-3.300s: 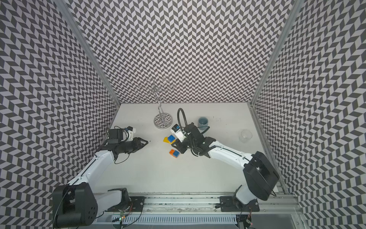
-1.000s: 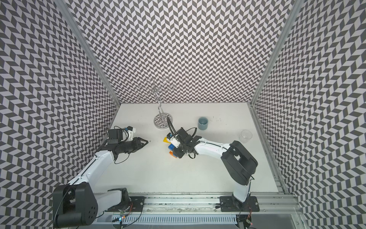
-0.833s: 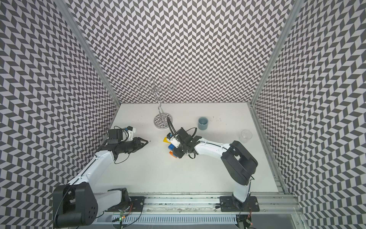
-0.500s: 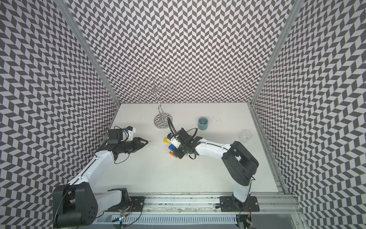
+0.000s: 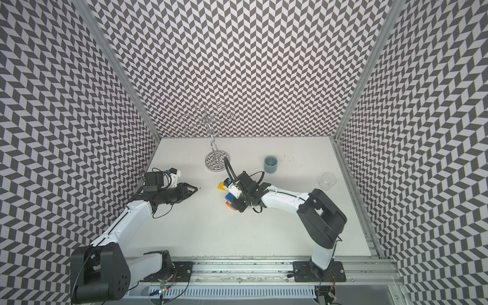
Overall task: Assemble the letter s with lego
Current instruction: Assemble the lego brick with the lego brick.
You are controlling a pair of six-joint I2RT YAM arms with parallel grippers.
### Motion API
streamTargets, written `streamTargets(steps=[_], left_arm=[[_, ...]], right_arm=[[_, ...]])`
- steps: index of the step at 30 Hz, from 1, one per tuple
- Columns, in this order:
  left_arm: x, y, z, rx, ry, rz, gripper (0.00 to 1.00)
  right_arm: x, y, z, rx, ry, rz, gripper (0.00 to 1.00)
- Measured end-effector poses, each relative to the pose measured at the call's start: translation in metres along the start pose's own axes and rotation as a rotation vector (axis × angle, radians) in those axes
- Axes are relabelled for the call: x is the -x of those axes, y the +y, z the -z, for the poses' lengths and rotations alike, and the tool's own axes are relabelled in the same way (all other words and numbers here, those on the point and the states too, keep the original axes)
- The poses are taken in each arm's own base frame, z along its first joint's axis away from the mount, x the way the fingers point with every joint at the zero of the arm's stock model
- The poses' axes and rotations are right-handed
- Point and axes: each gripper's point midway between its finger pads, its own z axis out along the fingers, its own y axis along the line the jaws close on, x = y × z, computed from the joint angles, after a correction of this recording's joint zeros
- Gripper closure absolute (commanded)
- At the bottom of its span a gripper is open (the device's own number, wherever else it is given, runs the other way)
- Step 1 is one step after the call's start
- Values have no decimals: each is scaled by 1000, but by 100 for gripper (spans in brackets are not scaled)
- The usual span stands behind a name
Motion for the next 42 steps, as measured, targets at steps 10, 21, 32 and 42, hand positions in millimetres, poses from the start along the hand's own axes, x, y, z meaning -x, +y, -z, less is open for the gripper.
streamTargets(steps=[10, 21, 32, 42], left_arm=[[0, 0, 0, 0, 1, 0, 57], [-1, 1, -2, 2, 7, 5, 57], [-2, 3, -4, 1, 17, 11, 57], [-2, 3, -4, 1, 17, 12, 57]], right_arm=[[-1, 2, 0, 12, 5, 3, 82], [-1, 0, -2, 3, -6, 5, 84], [-2, -5, -5, -36, -20, 11, 84], [-2, -4, -5, -34, -21, 9, 85]])
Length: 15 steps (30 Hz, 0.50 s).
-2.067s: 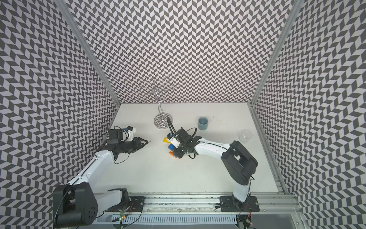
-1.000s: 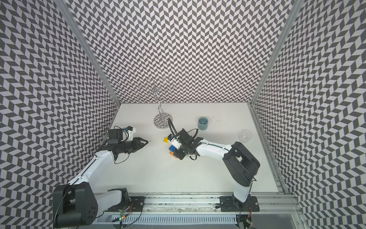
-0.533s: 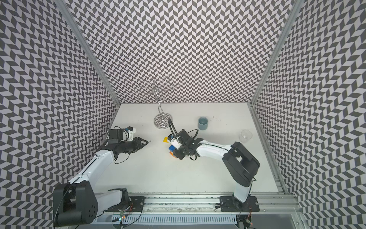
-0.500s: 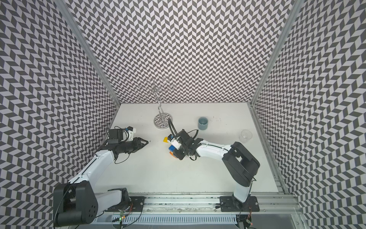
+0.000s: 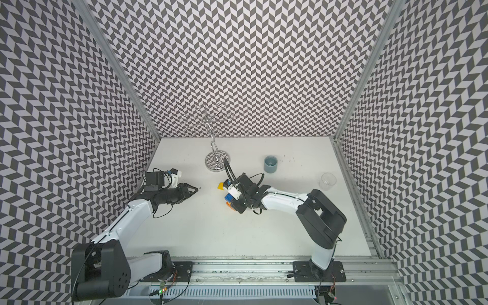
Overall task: Assemble the letter s with lego
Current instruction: Assemble the lego brick with the lego brick.
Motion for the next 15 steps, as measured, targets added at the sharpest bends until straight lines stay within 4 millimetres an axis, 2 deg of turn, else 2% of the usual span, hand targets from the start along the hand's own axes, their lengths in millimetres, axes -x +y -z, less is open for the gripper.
streamTargets(steps=[15], left_arm=[[0, 0, 0, 0, 0, 0, 57]], right_arm=[[0, 3, -2, 20, 0, -7, 82]])
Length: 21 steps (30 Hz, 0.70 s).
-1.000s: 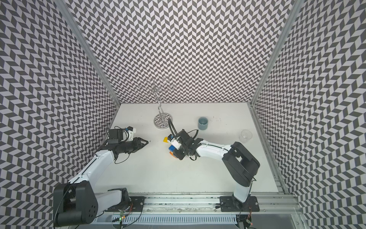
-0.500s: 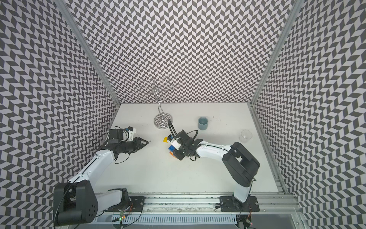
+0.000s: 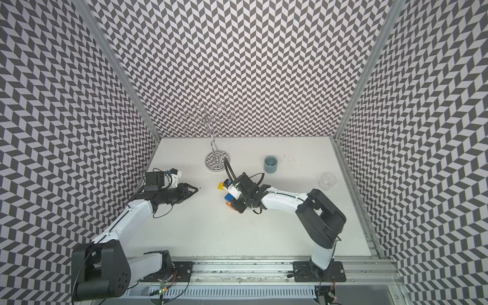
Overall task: Assemble the letter s with lego
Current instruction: Assemble the lego brick with the lego brick.
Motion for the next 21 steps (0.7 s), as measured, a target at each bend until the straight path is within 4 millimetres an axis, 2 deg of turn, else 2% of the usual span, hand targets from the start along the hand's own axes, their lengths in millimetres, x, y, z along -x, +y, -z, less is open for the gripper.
streamTargets(steps=[8, 14, 21], left_arm=[[0, 0, 0, 0, 0, 0, 57], [0, 0, 0, 1, 0, 0, 57], [0, 0, 0, 2, 0, 1, 57]], right_arm=[[1, -3, 1, -16, -4, -13, 77], [1, -4, 2, -27, -4, -16, 60], [-34, -10, 0, -61, 106, -36, 48]])
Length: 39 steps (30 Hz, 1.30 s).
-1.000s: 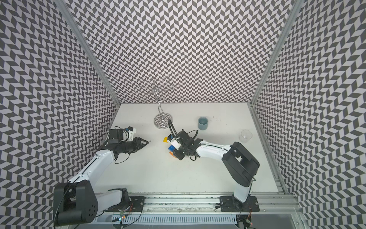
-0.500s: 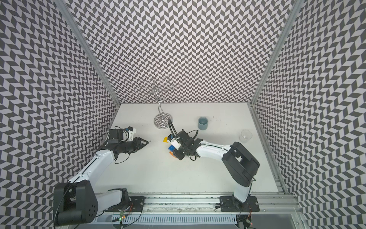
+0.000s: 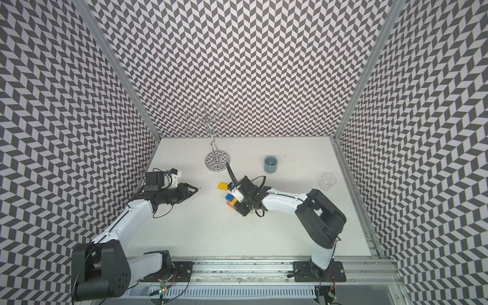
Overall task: Assemble the letter s with lego
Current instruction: Assemble the lego brick with the lego brick, then move the lego brick at the center of the board.
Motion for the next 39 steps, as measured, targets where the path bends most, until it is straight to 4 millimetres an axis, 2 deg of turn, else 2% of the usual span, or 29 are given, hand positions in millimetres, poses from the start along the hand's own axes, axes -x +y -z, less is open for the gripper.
streamTargets(steps=[6, 9, 13, 15, 18, 21, 23, 25, 27, 29, 33, 39], left_arm=[[0, 1, 0, 3, -1, 0, 57], [0, 1, 0, 3, -2, -1, 57], [1, 0, 0, 2, -3, -2, 57], [2, 0, -1, -5, -3, -3, 57], [1, -1, -9, -15, 13, -8, 53], [-5, -4, -23, -16, 64, -21, 49], [-6, -11, -34, -22, 99, -41, 47], [-4, -20, -45, -30, 126, -68, 46], [-1, -27, -56, -37, 144, -85, 46], [1, -27, -63, -34, 153, -88, 46], [-1, -20, -70, -21, 165, -67, 47], [2, -10, -75, -11, 165, -28, 47]], right_arm=[[-2, -2, 1, -11, 7, 0, 38], [0, -3, 8, -12, 0, -7, 36], [12, -7, 41, 0, -76, -51, 33], [27, -17, 69, 11, -152, -103, 33], [48, -34, 99, 28, -248, -177, 33], [70, -51, 116, 62, -310, -240, 33], [84, -59, 119, 101, -335, -268, 33], [99, -66, 115, 147, -339, -296, 34], [115, -73, 103, 202, -332, -324, 34], [123, -77, 87, 250, -313, -351, 35], [115, -75, 52, 332, -237, -425, 35], [109, -73, 13, 407, -159, -501, 36]])
